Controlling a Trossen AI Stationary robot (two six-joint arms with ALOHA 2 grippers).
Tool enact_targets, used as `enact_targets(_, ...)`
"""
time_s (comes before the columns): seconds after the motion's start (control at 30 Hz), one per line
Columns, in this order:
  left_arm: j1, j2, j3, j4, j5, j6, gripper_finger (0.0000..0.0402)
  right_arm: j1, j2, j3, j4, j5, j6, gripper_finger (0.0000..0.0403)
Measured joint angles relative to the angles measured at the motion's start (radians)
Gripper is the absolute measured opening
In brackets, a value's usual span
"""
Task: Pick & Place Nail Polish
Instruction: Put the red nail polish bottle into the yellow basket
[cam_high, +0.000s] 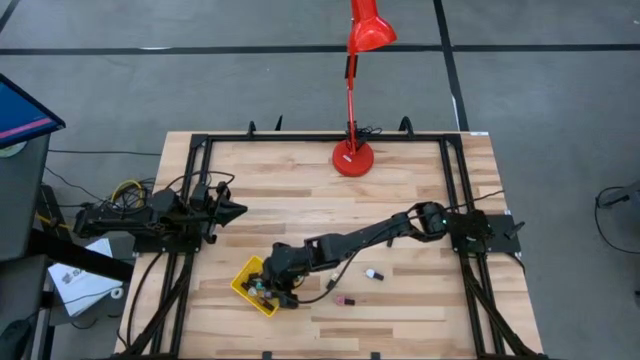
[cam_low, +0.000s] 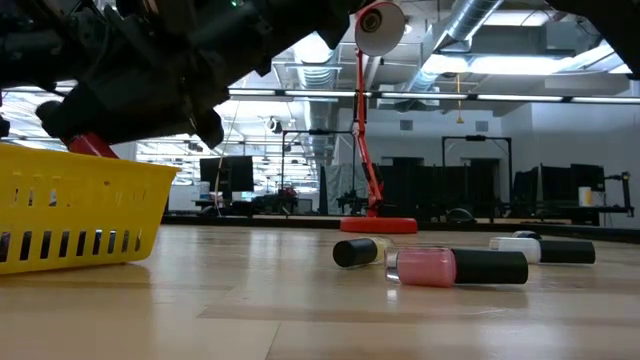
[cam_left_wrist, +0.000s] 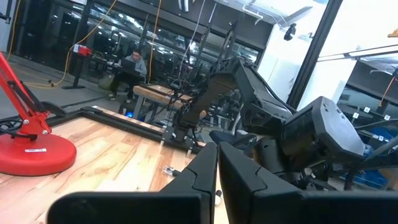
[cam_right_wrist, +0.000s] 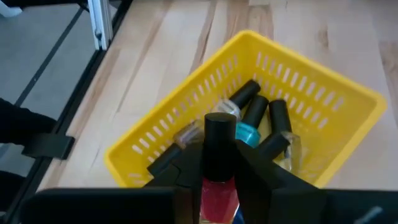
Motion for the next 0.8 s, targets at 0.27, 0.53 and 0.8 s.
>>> enact_targets(0.27, 0.0, 0.0, 0.0, 0.002, 0.0, 0.0, 0.0013, 0.0, 0.0, 0.0, -0.061, 0.0, 0.0, 0.0069)
enact_targets(0.53, 0.0, 0.0, 0.0, 0.006, 0.0, 0.0, 0.0013, 0.0, 0.0, 0.0, -0.078, 0.0, 0.0, 0.0071)
enact_targets(0.8, 0.0, 0.0, 0.0, 0.006, 0.0, 0.0, 0.0013, 0.0, 0.0, 0.0, -0.071, 0.001, -0.019, 0.0087)
